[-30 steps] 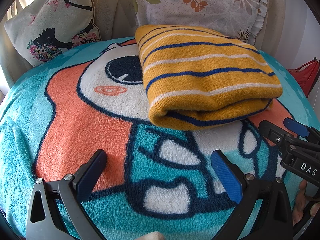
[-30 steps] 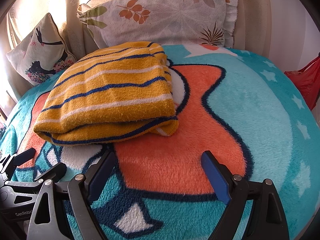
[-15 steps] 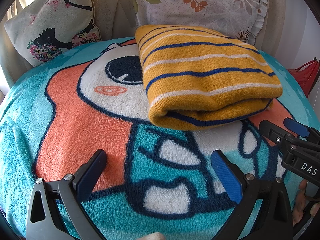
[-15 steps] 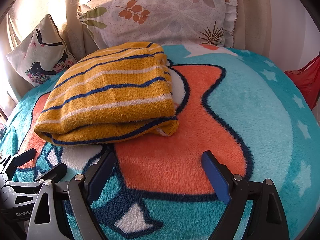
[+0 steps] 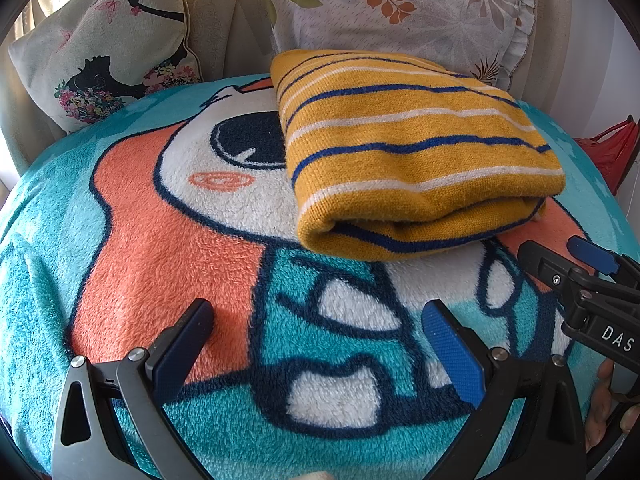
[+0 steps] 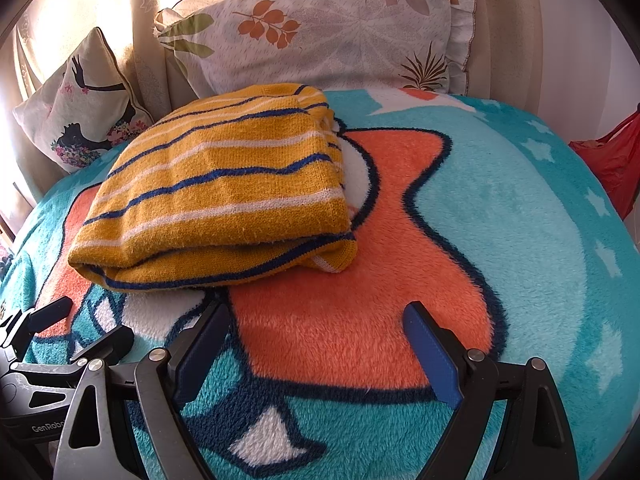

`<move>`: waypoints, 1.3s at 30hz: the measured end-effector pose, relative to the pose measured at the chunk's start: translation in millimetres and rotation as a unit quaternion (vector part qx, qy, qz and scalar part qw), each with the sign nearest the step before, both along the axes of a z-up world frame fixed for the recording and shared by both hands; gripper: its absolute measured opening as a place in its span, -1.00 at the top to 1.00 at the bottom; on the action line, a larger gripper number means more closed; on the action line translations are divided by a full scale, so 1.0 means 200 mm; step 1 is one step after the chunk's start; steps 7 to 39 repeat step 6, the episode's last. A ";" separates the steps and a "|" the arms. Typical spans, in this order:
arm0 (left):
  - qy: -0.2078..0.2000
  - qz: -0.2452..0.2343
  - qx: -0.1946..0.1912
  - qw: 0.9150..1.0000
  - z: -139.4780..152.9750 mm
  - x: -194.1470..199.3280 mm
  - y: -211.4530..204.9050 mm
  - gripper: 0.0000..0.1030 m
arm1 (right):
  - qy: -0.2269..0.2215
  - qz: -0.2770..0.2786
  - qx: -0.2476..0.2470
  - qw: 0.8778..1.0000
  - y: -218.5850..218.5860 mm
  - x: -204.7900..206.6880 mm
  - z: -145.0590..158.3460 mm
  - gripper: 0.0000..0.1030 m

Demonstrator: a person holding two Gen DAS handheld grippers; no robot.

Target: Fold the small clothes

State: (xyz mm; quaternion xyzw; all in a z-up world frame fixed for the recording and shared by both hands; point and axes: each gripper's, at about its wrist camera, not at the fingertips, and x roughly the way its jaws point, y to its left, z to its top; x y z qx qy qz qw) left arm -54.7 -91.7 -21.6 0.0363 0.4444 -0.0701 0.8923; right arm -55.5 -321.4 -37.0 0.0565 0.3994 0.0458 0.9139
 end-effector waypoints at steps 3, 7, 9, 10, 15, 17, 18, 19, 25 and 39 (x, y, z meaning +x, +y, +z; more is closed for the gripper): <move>0.000 0.000 0.000 1.000 0.00 0.00 0.00 -1.00 | 0.000 0.000 0.000 1.000 0.00 0.00 0.00 -0.79; 0.000 0.001 0.000 1.000 0.00 0.00 0.01 -1.00 | 0.000 0.000 -0.001 1.000 0.00 0.00 0.00 -0.79; 0.000 0.001 0.000 1.000 0.00 0.00 0.01 -1.00 | 0.000 0.000 -0.001 1.000 0.00 0.00 0.00 -0.79; 0.000 0.001 0.000 1.000 0.00 0.00 0.01 -1.00 | 0.000 0.000 -0.001 1.000 0.00 0.00 0.00 -0.79; 0.000 0.001 0.000 1.000 0.00 0.00 0.01 -1.00 | 0.000 0.000 -0.001 1.000 0.00 0.00 0.00 -0.79; 0.000 0.001 0.000 1.000 0.00 0.00 0.01 -1.00 | 0.000 0.000 -0.001 1.000 0.00 0.00 0.00 -0.79; 0.000 0.001 0.000 1.000 0.00 0.00 0.01 -1.00 | 0.000 0.000 -0.001 1.000 0.00 0.00 0.00 -0.79; 0.000 0.001 0.000 1.000 0.00 0.00 0.01 -1.00 | 0.000 0.000 -0.001 1.000 0.00 0.00 0.00 -0.79; 0.000 0.001 0.000 1.000 0.00 0.00 0.01 -1.00 | 0.000 0.000 -0.001 1.000 0.00 0.00 0.00 -0.79; 0.000 0.001 0.000 1.000 0.00 0.00 0.01 -1.00 | 0.000 0.000 -0.001 1.000 0.00 0.00 0.00 -0.79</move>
